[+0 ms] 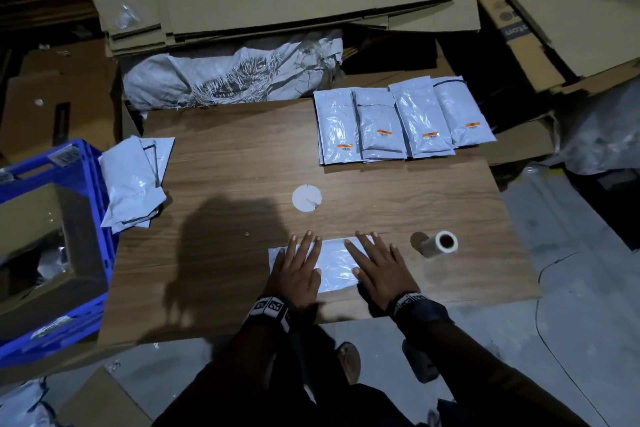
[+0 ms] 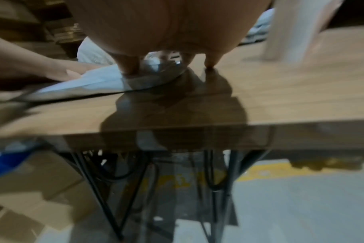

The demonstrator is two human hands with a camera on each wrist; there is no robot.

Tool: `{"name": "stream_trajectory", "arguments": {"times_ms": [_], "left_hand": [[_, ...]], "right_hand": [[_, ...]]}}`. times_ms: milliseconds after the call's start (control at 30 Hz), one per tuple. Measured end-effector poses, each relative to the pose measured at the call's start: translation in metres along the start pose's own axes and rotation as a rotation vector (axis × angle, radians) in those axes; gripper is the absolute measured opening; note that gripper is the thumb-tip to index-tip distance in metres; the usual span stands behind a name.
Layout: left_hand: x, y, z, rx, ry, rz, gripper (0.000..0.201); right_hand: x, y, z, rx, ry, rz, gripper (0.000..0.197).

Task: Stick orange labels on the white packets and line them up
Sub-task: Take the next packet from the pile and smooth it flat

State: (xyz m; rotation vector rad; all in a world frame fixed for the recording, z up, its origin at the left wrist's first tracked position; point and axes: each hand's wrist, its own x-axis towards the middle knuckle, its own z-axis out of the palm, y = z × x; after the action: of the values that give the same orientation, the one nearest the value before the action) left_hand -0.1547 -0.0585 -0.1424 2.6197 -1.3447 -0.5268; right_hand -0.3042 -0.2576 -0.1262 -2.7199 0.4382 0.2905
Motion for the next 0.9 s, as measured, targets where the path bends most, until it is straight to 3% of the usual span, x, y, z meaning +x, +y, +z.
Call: {"name": "stream_trajectory", "arguments": {"times_ms": [133,333,467,600,667,833,900], "left_hand": [[-0.007,0.004,-0.017,-0.076,0.001,-0.005,0.070],[-0.029,0.020,-0.034,-0.198,0.257,0.131,0.063],[-0.041,0.036,-0.035,-0.226,0.198,0.064,0.056],[-0.036,0.041,-0.025,-0.322,0.124,0.055,0.062],[-0.032,0.041,-0.022,-0.299,0.103,0.041,0.065],[-0.018,0.039,-0.018,-0.244,0.083,0.054,0.065],[-0.013,0.044,-0.022,-0.241,0.095,0.062,0.066]], "right_hand": [[-0.019,0.017,-0.003,-0.061,0.034,-0.014,0.064],[-0.019,-0.016,-0.010,-0.108,0.064,0.185,0.061],[-0.014,-0.037,-0.012,0.083,0.022,0.283,0.056],[-0.012,-0.053,-0.019,0.318,-0.021,0.071,0.031],[-0.018,-0.052,-0.027,0.329,-0.013,0.035,0.043],[-0.042,-0.004,-0.059,0.219,0.355,0.031,0.048],[-0.051,0.025,-0.073,0.175,0.483,0.121,0.052]]}}
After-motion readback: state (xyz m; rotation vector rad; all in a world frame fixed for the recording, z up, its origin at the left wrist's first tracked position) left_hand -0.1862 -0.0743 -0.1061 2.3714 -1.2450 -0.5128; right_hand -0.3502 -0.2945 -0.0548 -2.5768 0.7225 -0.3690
